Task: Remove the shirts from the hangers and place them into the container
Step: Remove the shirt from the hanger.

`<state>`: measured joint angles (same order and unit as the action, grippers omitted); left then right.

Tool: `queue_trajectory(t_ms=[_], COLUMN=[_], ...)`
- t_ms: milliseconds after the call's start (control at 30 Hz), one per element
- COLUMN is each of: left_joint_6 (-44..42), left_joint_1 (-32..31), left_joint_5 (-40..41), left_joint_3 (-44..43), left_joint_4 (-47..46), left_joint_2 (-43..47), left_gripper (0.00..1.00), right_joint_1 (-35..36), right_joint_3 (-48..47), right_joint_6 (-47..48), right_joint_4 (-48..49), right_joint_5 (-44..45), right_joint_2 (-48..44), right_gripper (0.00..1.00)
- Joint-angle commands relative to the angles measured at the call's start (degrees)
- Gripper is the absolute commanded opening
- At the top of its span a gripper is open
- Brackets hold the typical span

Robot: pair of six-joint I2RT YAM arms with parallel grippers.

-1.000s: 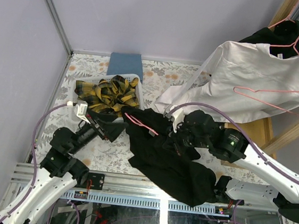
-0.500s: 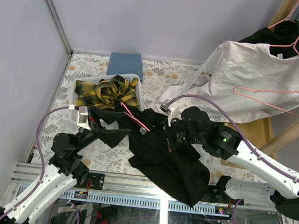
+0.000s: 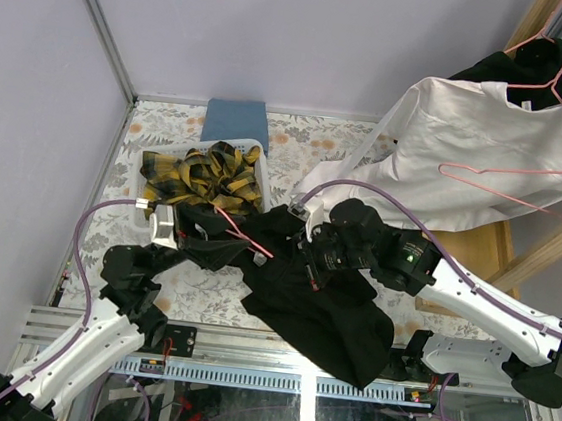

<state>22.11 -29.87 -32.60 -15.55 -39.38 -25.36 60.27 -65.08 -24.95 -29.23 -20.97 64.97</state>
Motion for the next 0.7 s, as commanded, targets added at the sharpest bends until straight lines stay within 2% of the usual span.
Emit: queue_trajectory(t_ms=[0, 67, 200, 300, 367, 533, 567, 667], left_joint_6=[-1.90, -1.37, -0.62, -0.05, 0.04, 1.47, 1.76, 1.68], left_joint_1=[-0.10, -0.20, -0.30, -0.28, -0.28, -0.28, -0.31, -0.35], left_joint_5=[-2.68, -4.28, -6.07, -7.19, -7.90, -8.08, -7.64, -3.50], left_joint_3=[-0.33, -0.47, -0.49, -1.92, -2.35, -2.81, -3.07, -4.22], left_joint_4=[-7.52, -7.43, -7.90, -4.43, -3.88, -5.39, -5.46, -2.52], left_joint_2=[-0.58, -1.16, -2.22, -3.20, -3.72, -4.42, -4.38, -4.06], left_gripper=[0.50, 0.47, 0.23, 0.21, 0.10, 0.00, 0.00, 0.00], right_joint_1=[0.16, 0.11, 0.11, 0.11, 0.13, 0.12, 0.12, 0.11], right_joint_3=[-2.29, -2.29, -1.44, -1.43, -1.10, -0.94, -1.01, -1.83], right_joint_6=[2.19, 2.79, 3.04, 3.01, 2.88, 3.33, 3.56, 5.44], right_joint_4=[3.39, 3.43, 4.45, 4.78, 5.52, 5.40, 4.96, 1.74], right_joint_5=[-5.36, -7.11, -7.65, -7.16, -7.59, -7.77, -7.66, -4.16], right_joint_2=[-1.23, -1.58, -2.50, -3.10, -3.52, -3.80, -3.72, -3.62], right_gripper=[0.00, 0.00, 0.00, 0.00, 0.00, 0.02, 0.07, 0.41])
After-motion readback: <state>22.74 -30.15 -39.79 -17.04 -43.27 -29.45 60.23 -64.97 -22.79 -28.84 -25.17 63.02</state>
